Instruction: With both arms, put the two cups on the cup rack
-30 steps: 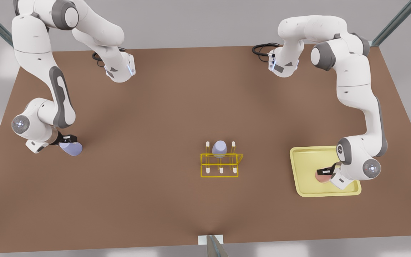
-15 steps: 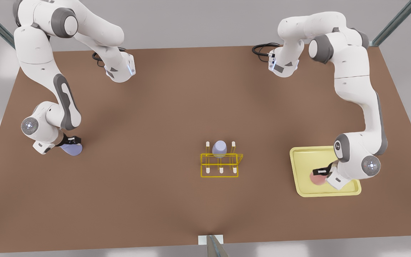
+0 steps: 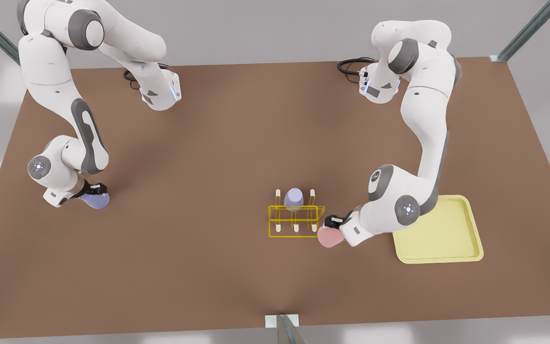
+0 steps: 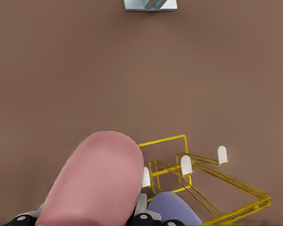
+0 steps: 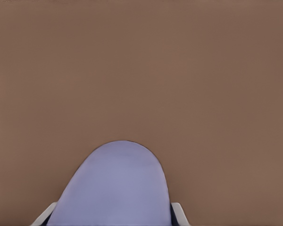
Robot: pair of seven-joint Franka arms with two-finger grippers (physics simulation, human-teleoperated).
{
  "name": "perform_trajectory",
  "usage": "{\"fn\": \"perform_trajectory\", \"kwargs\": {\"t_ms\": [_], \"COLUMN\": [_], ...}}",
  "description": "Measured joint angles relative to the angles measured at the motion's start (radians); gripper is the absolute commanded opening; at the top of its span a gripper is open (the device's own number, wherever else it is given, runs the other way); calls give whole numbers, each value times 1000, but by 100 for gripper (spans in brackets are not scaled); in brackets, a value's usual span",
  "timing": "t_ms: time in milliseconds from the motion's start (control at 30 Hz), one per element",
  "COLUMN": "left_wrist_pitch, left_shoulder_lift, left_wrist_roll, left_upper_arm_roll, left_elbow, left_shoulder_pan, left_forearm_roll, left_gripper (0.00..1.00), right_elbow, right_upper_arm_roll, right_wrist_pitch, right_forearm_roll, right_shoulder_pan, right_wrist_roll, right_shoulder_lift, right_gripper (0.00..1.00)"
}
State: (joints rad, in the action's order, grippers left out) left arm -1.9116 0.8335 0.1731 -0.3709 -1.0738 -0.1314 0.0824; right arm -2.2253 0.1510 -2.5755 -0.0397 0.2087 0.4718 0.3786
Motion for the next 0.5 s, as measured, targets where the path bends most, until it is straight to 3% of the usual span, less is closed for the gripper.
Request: {"fn": "perform_trajectory", "kwargs": {"t_ms": [167,200,333,500], "left_wrist_pitch": [-13,-18,-32,-20], "left_shoulder_lift": [15,17,19,17], "left_wrist_roll": [48,55,72,158], "left_upper_arm_roll": [-3,-3,-1,-5], "left_elbow": [1,1,-1,0], "left_shoulder_pan": [-46,-50,-53,-53], "left_forearm_roll": [16,22,42,-65], "left_gripper": [78,100,100,100], "right_elbow": [10,15,43,126], "right_upper_arm_roll": [-25,-36,-122,-288], "right_wrist_pitch": [-1,-1,3,9], "right_forearm_roll": [17,24,89,228], "right_shoulder_pan": [0,0,-1,-8], "right_wrist_roll": [8,9,15,21], "right_shoulder_lift": [-4,-12,-36,-34], "right_gripper": [82,82,82,82]}}
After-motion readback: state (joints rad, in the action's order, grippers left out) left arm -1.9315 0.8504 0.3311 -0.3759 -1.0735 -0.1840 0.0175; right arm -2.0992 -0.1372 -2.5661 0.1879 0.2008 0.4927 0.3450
